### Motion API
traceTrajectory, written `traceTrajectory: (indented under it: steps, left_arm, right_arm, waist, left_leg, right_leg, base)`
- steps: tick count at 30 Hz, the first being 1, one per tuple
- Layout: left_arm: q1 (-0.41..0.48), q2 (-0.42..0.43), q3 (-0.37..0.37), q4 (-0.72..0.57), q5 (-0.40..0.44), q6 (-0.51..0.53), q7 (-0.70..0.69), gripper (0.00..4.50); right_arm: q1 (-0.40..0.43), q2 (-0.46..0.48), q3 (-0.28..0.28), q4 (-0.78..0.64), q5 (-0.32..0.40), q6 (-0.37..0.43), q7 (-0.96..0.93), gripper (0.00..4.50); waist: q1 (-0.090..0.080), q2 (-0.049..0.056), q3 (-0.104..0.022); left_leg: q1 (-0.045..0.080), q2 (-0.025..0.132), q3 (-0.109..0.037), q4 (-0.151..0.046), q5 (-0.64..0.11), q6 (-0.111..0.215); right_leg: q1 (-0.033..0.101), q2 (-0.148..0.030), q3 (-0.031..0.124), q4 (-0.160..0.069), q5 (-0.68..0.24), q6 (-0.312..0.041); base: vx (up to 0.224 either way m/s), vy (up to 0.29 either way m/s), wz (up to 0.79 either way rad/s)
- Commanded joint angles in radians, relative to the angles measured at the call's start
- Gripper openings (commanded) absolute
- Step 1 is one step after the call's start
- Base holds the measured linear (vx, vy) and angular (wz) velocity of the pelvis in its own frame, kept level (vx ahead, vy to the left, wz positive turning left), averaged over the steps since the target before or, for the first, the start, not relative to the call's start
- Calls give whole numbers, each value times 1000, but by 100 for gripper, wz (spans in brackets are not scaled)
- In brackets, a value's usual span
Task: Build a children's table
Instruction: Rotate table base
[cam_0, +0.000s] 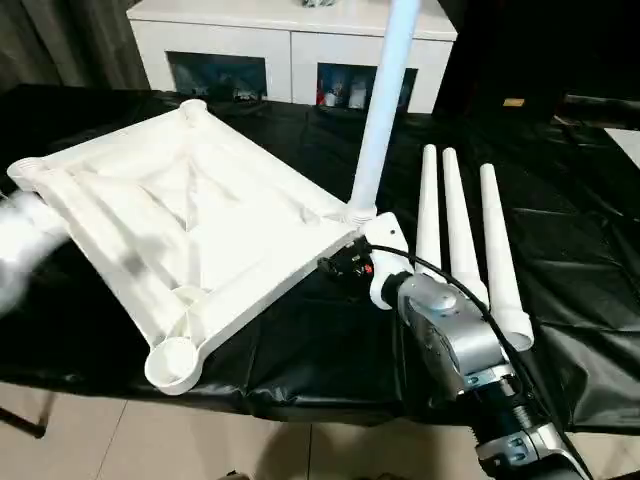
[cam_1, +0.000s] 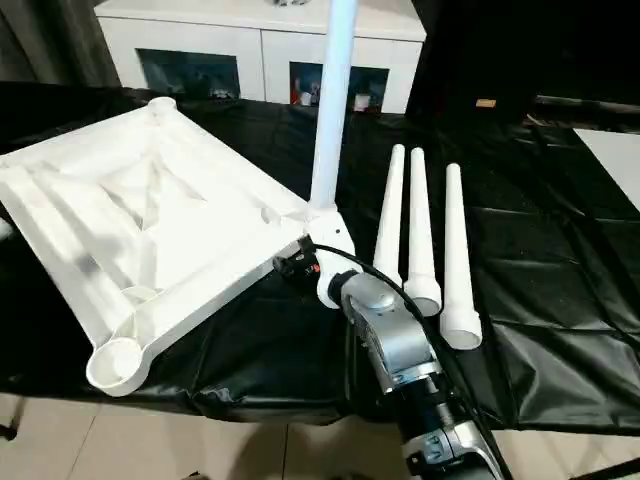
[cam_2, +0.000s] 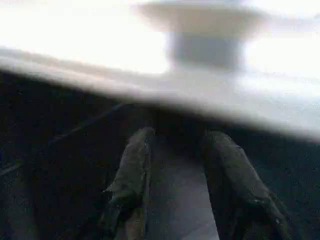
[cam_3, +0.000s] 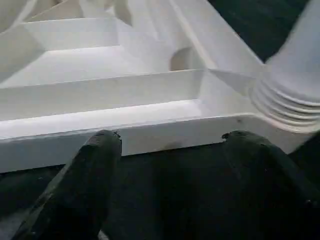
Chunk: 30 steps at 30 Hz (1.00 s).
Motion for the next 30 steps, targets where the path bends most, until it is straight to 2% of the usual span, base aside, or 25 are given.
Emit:
traceTrajectory:
  steps: [1,4,5,11,12,14,16,18,21,22,23,25,27,28,29,30]
  left_arm:
    - [3,-25,-36,-56,-16,33,-14,177]
    - [-2,-62,-55,-77,-29,52,-16,177]
    - [-4,-72,-68,-88,-30,57,-19,177]
    - [-5,-121,-108,-126,-30,82,-6,177]
    - [-8,-135,-112,-132,-29,86,6,177]
    - [-29,-198,-109,-127,-24,86,60,177]
    - [-45,-242,-101,-122,-27,91,94,177]
    - [-62,-278,-97,-119,-32,84,116,177]
    - [-107,-372,-72,-73,-44,56,185,177]
    - [-123,-403,-66,-58,-50,48,205,177]
    - [-135,-429,-63,-45,-52,38,220,177]
    - [-154,-470,-73,-13,-32,4,259,177]
    - [-167,-500,-89,11,-19,-30,278,177]
    - [-170,-510,-93,16,-20,-37,280,177]
    - [-175,-528,-98,21,-22,-44,286,177]
    - [-175,-528,-98,21,-22,-44,286,177]
  right_arm:
    - [-3,13,14,27,-4,0,-1,365]
    - [-14,30,26,52,-5,-6,1,365]
    - [-19,39,32,68,-6,-8,5,365]
    - [-26,73,67,120,-22,-12,22,365]
    - [-27,80,69,129,-23,-13,24,365]
    - [-30,96,76,151,-25,-22,26,365]
    - [-32,103,81,160,-26,-30,25,365]
    - [-40,109,81,167,-28,-46,21,365]
    - [-58,113,72,167,-24,-66,16,365]
    - [-63,112,64,166,-20,-68,13,365]
    - [-68,110,56,164,-21,-72,10,365]
    - [-75,100,40,146,-23,-73,2,365]
    - [-76,83,28,112,-30,-67,-11,365]
    - [-76,76,24,99,-33,-65,-16,365]
    - [-74,62,14,67,-37,-52,-26,365]
    - [-74,62,14,67,-37,-52,-26,365]
  waist:
    - [-2,31,-59]
    - [-1,27,-59]
    - [2,31,-58]
    - [1,23,-59]
    - [1,25,-59]
    - [2,19,-59]
    - [5,22,-58]
    - [6,19,-59]
    - [7,15,-59]
    - [8,18,-60]
    - [9,13,-61]
    - [9,13,-64]
    - [11,12,-67]
    - [9,9,-69]
    - [10,14,-70]
    - [10,12,-70]
  left_leg:
    - [8,36,-12,-84,-200,-39]
    - [11,35,-12,-83,-219,-35]
    - [10,35,-13,-84,-228,-35]
    - [8,36,-14,-84,-217,-34]
    - [8,35,-14,-84,-220,-35]
    - [9,35,-13,-83,-212,-31]
    - [17,37,-9,-81,-227,-33]
    - [7,37,-14,-84,-225,-32]
    - [12,36,-11,-81,-228,-28]
    - [9,34,-13,-79,-219,-27]
    - [6,35,-14,-80,-209,-25]
    - [0,35,-15,-79,-178,-18]
    - [0,32,-13,-76,-151,-12]
    - [-5,34,-15,-75,-131,-8]
    - [-4,33,-15,-74,-117,-5]
    - [-3,33,-13,-73,-114,-3]
  right_leg:
    - [51,-69,68,-59,-134,-215]
    - [49,-70,69,-66,-174,-211]
    - [49,-70,68,-68,-199,-202]
    - [50,-68,68,-67,-201,-191]
    - [50,-69,67,-68,-208,-190]
    - [49,-69,68,-70,-208,-189]
    - [42,-69,68,-74,-225,-191]
    - [52,-70,66,-73,-242,-178]
    - [47,-71,68,-80,-268,-164]
    - [49,-72,67,-79,-263,-164]
    - [51,-71,65,-79,-256,-160]
    - [57,-71,65,-74,-217,-161]
    - [57,-69,64,-71,-180,-162]
    - [62,-70,64,-64,-150,-168]
    - [61,-69,63,-63,-130,-171]
    - [61,-68,63,-64,-121,-172]
  base:
    - [0,0,0]
    - [0,0,0]
    - [0,0,0]
    - [0,0,0]
    - [0,0,0]
    - [0,0,0]
    - [0,0,0]
    - [0,0,0]
    - [0,0,0]
    - [0,0,0]
    - [0,0,0]
    - [0,0,0]
    - [0,0,0]
    - [0,0,0]
    - [0,0,0]
    - [0,0,0]
